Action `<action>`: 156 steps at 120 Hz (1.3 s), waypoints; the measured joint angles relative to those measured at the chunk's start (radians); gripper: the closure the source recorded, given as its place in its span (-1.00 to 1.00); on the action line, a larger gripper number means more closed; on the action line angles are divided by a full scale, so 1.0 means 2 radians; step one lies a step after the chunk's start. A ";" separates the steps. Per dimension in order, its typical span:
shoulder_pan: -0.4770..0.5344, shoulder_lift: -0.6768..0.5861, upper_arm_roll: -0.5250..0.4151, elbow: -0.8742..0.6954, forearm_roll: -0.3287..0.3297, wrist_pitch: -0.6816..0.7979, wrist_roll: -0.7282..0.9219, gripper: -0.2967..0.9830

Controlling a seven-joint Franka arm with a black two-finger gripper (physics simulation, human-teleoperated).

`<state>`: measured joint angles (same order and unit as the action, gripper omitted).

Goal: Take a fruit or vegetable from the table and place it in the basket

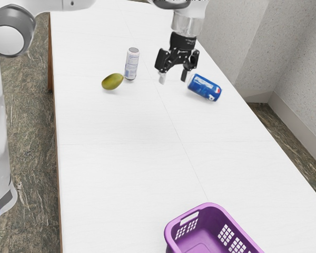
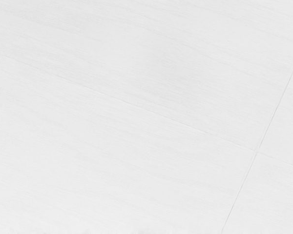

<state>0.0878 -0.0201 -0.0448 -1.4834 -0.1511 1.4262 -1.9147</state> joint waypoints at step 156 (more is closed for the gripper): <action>0.088 -0.162 0.158 -0.308 -0.032 0.186 1.095 -0.53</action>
<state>0.2641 -0.3434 0.2715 -2.0995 -0.2156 1.7980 0.2745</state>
